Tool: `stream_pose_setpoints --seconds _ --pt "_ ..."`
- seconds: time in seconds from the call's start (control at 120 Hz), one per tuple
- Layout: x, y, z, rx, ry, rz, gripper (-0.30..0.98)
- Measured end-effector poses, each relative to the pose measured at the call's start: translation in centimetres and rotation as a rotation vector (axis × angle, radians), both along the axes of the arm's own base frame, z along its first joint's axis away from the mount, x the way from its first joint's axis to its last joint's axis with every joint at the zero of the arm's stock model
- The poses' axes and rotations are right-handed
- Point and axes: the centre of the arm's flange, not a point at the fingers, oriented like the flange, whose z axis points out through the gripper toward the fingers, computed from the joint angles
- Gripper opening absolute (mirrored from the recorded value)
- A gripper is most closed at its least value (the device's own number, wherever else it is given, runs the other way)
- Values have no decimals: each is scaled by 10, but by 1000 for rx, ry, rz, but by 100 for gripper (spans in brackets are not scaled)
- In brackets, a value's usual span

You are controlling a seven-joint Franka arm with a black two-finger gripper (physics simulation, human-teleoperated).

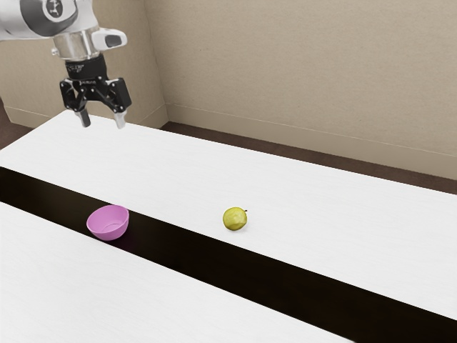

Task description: Place the pear in the bowl.

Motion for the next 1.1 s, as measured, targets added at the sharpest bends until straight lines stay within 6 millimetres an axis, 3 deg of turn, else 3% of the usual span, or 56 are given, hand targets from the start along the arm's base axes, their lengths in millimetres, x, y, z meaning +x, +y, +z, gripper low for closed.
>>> stream_pose_setpoints --seconds 0.133,0.2,0.267,0.35,0.392,0.467,0.508,0.642,0.842,1.1 --pt "2 -1 -1 7 -27 5 67" --pt "2 -2 -13 7 -11 19 67" --pt "5 -3 -40 6 21 41 67" --pt "22 -5 -86 14 60 64 67" --pt "35 -20 -110 21 73 49 67" --pt "56 -78 -146 36 69 -28 67" --pt "66 -96 -162 43 55 -47 66" --pt "99 -122 -195 64 -20 -71 66" --pt "144 -175 -235 66 -92 -128 66" --pt "157 -192 -288 79 -85 -141 66"
